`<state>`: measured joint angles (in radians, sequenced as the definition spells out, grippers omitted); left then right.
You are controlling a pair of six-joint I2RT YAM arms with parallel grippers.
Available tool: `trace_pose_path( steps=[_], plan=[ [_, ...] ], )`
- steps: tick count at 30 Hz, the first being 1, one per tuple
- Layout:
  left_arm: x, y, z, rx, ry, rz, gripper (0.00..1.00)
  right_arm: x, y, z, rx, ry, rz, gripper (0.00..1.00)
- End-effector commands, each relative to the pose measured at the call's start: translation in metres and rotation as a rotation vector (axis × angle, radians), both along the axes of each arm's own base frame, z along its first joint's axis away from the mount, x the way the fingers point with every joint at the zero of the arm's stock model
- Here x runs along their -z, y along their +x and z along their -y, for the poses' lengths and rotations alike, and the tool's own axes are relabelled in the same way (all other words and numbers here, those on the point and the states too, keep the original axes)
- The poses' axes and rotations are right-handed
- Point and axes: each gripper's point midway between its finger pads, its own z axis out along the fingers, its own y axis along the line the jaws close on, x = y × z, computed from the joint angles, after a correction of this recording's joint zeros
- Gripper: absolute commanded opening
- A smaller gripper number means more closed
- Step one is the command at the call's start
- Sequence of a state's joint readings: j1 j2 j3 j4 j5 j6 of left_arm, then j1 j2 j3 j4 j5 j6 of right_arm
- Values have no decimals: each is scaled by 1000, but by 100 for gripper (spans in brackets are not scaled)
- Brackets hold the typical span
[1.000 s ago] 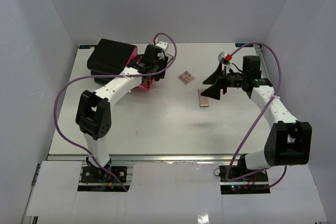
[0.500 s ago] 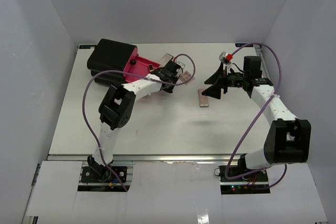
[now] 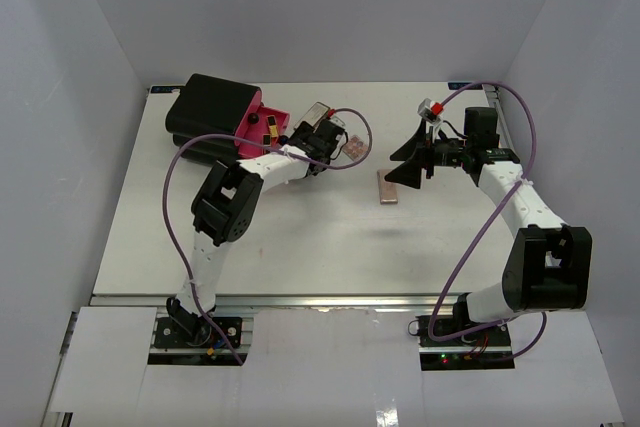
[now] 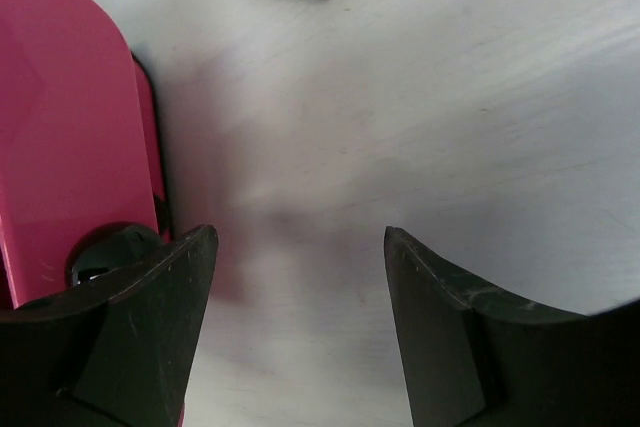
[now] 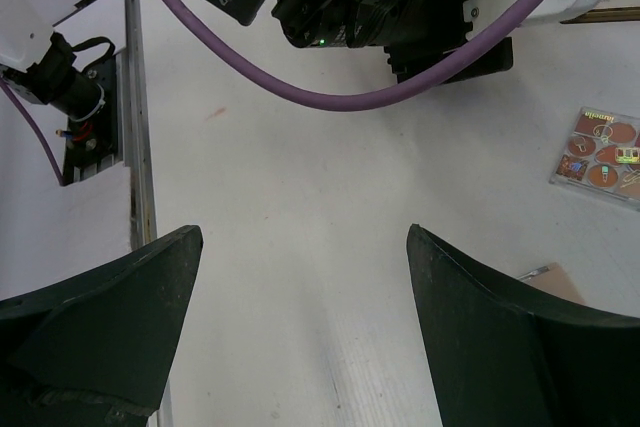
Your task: Organize the makeup
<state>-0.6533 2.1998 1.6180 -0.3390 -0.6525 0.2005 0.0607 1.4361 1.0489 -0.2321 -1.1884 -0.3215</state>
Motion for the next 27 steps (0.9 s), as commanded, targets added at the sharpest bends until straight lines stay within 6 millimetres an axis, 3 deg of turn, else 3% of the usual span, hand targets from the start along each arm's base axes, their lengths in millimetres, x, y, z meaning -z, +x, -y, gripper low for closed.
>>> trace_pose_path(
  steps=[1,8,12,17,20,23,27],
  plan=[
    [-35,21,-29,-85,43,114,80,-5,1,2,-8,15,14,89],
    [-42,36,-69,-168,28,103,82,-7,0,5,-7,24,14,89],
    [-45,38,-78,-189,7,103,82,-7,0,5,-8,26,12,89],
    [-56,37,-70,-176,-66,111,82,-7,1,6,-5,25,9,89],
    [-62,30,-54,-140,-139,102,82,-5,1,6,-2,24,5,89],
    [-63,22,-45,-122,-175,93,81,-5,2,6,-2,23,5,90],
    [-55,17,-48,-144,-172,85,79,-4,2,7,0,24,1,90]
  ],
)
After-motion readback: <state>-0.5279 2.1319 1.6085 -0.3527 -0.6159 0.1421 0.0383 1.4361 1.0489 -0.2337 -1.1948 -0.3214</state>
